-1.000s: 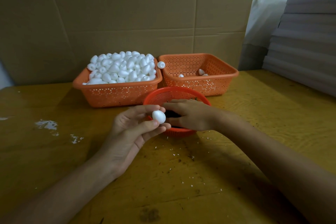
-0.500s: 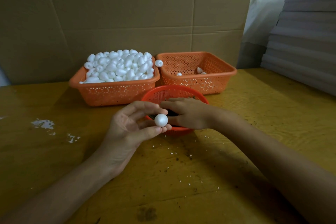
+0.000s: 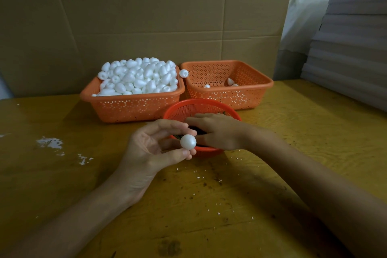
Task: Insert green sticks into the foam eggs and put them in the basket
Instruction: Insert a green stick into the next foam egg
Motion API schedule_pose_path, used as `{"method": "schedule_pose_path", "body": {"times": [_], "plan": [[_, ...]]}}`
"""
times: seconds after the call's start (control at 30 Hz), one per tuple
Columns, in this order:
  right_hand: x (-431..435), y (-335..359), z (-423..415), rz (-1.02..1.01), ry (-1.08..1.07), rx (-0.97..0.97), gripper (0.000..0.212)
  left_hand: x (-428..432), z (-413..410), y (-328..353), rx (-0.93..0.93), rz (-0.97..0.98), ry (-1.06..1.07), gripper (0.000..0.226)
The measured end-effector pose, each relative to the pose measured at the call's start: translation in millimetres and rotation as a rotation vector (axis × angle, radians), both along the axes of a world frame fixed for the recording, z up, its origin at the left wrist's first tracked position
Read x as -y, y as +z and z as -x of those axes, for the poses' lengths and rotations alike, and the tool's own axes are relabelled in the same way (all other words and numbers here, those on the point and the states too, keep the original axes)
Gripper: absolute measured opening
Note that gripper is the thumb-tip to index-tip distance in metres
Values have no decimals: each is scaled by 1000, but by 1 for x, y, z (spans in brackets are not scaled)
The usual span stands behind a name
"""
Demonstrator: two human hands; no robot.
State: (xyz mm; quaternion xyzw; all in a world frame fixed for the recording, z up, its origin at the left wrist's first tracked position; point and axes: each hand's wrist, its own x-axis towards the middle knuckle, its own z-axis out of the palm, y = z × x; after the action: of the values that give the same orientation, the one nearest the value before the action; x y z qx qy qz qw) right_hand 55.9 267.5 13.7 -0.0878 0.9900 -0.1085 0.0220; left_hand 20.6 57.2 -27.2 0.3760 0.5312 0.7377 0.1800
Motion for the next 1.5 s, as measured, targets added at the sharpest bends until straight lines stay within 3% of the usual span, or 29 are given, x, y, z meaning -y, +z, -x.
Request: {"method": "schedule_pose_path", "body": {"times": [0.53,0.73,1.1,1.33,1.5], "plan": [[1,1,0,18,-6,17,37,0,-1,0,-5,74,69,38],[1,2,-1,19,-7,20,39,0,-1,-2,25,76,70,47],[0,1,0,20,-11,13,34,-3,-5,3,131,-1,56,30],[0,2,0,-2,-16,17,40,-2,-3,4,148,-18,22,50],[-1,0,0,11,-4,11,31,-2,-4,4,153,-32,14,37]]}}
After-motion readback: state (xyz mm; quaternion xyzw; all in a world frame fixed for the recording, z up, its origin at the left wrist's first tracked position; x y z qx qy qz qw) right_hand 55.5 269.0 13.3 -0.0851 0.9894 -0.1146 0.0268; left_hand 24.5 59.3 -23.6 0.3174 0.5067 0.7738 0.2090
